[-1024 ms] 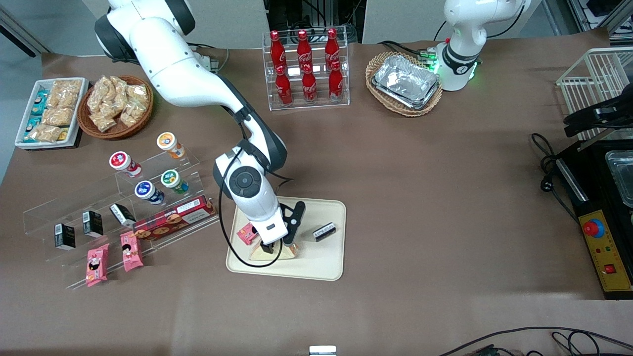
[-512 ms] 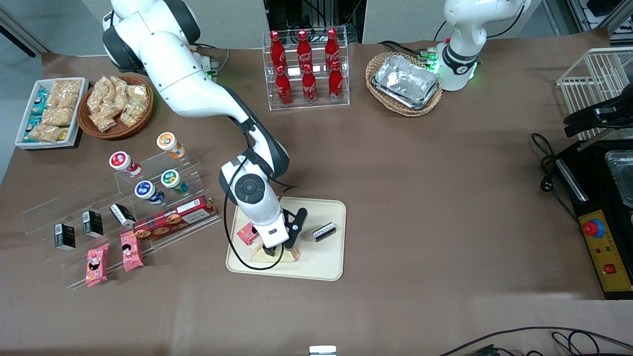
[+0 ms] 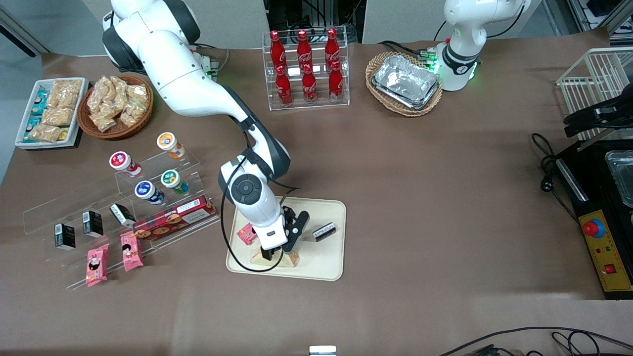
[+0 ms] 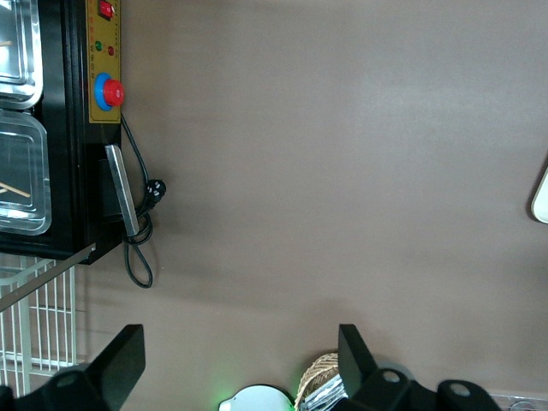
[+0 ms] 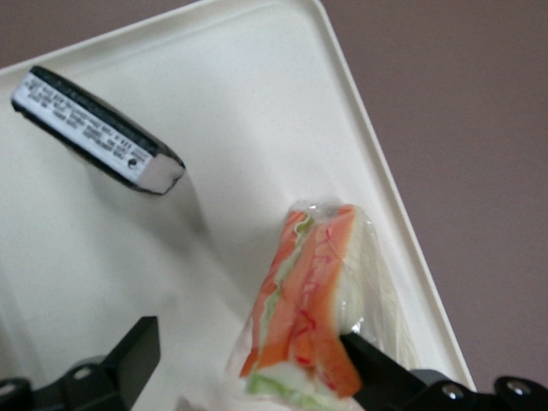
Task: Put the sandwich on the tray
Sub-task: 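Lower the sandwich onto the tray beside the pink snack pack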
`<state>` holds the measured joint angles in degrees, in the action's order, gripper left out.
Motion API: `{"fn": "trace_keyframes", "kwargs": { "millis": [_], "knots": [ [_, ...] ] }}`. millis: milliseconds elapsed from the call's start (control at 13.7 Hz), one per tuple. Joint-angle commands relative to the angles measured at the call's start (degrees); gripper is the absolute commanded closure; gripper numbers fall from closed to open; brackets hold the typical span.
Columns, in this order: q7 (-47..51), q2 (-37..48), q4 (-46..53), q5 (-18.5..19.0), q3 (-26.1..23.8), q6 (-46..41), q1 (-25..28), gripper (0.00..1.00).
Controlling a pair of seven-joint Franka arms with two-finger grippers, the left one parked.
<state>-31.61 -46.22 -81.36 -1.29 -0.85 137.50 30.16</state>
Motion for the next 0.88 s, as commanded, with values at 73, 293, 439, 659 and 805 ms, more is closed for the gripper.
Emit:
{"fn": "trace_keyframes", "kwargs": {
  "millis": [73,293,439,659,805],
  "knots": [
    [-0.03,0.33,3.66,-2.75,-0.73,-5.04,-1.77,0.00],
    [0.06,2.53,3.75,-4.42,-0.90,-7.85,-2.56,0.00],
    [0.24,4.54,3.75,-6.00,-0.82,-10.66,-2.57,0.00],
    [0.32,8.15,3.75,-7.76,-0.20,-14.71,-2.92,0.00],
    [0.41,9.82,3.75,-9.87,-0.20,-15.94,-3.88,0.00]
  ]
}}
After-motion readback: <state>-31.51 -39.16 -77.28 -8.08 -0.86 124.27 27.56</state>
